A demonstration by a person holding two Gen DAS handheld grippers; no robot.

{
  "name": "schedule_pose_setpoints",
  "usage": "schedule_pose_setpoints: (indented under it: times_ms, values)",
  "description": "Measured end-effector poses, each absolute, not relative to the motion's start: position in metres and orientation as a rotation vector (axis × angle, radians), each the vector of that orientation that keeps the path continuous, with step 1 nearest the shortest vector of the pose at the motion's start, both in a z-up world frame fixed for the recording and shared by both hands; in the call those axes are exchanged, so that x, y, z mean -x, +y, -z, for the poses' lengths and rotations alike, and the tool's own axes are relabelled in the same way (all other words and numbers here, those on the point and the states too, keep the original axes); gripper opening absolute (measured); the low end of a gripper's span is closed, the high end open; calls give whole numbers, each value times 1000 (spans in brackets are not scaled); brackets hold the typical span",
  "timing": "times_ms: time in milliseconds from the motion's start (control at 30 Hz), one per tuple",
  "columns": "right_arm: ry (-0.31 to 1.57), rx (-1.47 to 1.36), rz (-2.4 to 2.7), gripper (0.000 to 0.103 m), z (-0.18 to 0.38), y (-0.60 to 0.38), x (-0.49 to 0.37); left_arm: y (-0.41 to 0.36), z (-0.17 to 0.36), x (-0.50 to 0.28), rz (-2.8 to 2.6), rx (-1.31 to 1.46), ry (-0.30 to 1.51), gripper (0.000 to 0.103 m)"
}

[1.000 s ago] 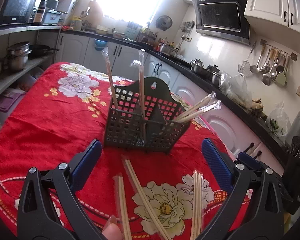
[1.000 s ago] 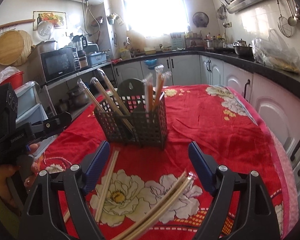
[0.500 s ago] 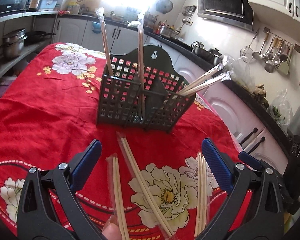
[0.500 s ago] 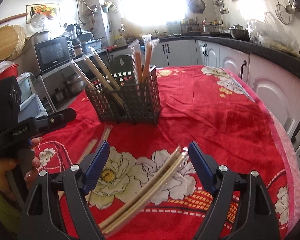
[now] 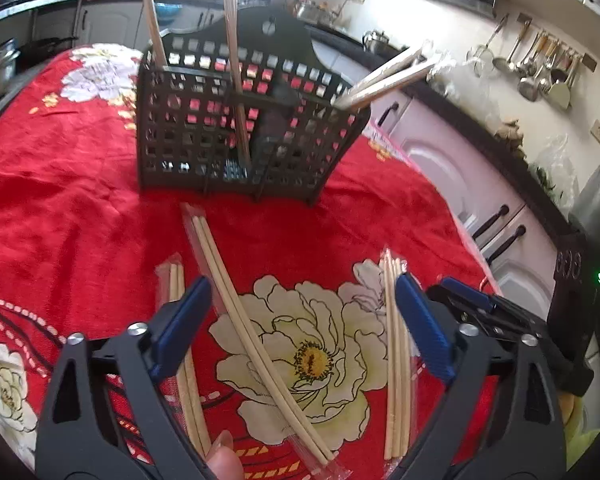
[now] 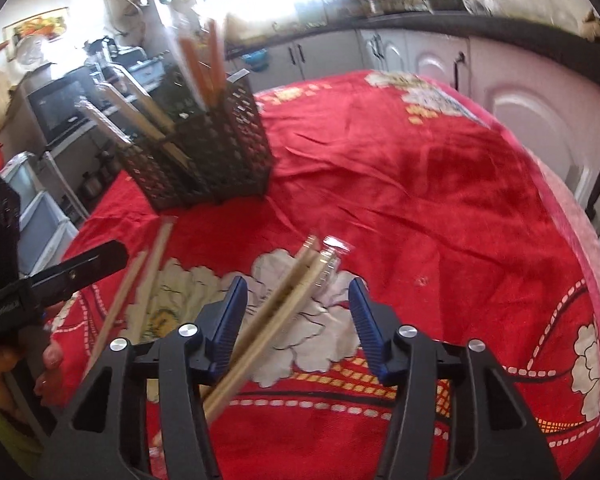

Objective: Organize utensils
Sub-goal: 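Move both tools back down toward the remaining wooden chopsticks beside the caddy, then close the left tool on a wooden chopstick while the right tool grasps another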

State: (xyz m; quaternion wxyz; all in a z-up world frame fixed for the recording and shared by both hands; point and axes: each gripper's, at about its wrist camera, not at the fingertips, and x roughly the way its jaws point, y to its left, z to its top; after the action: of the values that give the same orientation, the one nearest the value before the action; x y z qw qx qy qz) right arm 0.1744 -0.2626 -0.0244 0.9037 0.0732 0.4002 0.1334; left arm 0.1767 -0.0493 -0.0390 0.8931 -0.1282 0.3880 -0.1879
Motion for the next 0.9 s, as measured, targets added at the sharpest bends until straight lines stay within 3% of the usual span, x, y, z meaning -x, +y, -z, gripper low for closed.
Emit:
schedule_pose_setpoints:
  times_ms: [167,267,767,900]
  values:
    - [882,-142,-239,36,35,-265,-192,-44,48,-197,372,281,882,69]
    - [926,-154,-237,34,45,-265,-203,-38,53,-212,349,290,920,66]
    - [966,-213,-254,34,52,-264,-233,-41,69,-255,256,221,975,65]
    - [958,-210,-245,23,53,-265,-237,-42,71,-262,235,212,974,64]
